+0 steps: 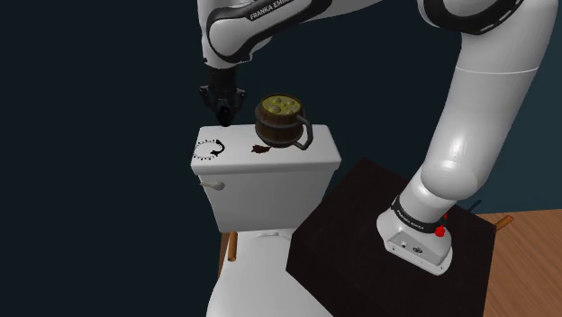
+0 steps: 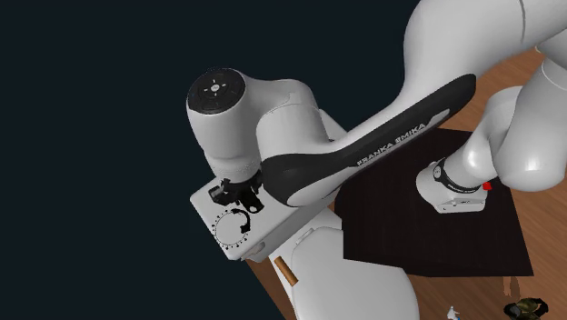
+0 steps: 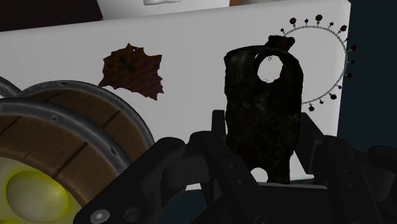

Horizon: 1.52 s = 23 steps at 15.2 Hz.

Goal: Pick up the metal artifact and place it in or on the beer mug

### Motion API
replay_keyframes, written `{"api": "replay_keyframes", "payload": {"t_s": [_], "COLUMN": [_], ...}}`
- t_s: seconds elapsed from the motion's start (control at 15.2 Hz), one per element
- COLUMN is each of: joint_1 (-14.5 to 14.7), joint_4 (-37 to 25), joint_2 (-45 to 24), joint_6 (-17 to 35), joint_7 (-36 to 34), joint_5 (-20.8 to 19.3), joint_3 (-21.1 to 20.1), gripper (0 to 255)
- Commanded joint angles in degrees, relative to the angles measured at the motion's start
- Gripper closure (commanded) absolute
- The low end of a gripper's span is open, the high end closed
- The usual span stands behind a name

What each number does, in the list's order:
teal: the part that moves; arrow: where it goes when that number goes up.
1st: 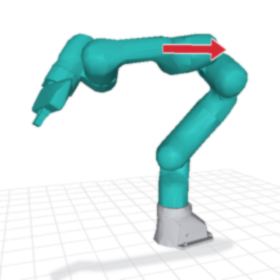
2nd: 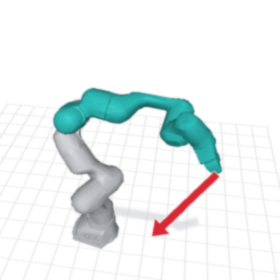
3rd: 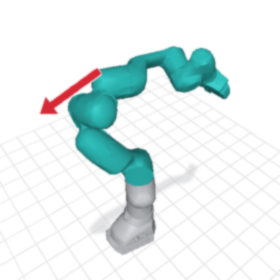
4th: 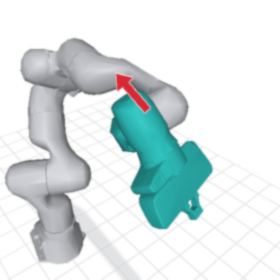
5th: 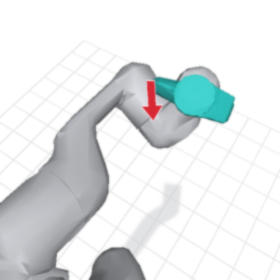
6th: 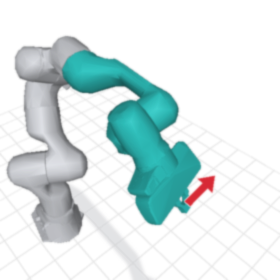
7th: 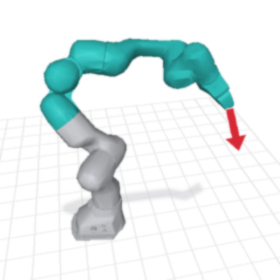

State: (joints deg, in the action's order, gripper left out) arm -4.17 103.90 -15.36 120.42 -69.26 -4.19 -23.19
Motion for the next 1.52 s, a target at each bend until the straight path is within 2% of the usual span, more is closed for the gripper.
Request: {"api": "replay_keyframes", "payload": {"t_s": [0.0, 1.06, 1.45], "joint_1": [0.0, -0.2, -5.3], "joint_4": [-0.7, -9.8, 2.8], "joint_2": [0.7, 3.3, 14.4], "joint_6": [-1.4, -12.9, -10.7], "joint_7": [0.1, 0.6, 9.2], "joint_5": [0.3, 1.6, 6.6], "joint_3": [-0.1, -0.6, 1.9], "gripper": [255, 255, 255]}}
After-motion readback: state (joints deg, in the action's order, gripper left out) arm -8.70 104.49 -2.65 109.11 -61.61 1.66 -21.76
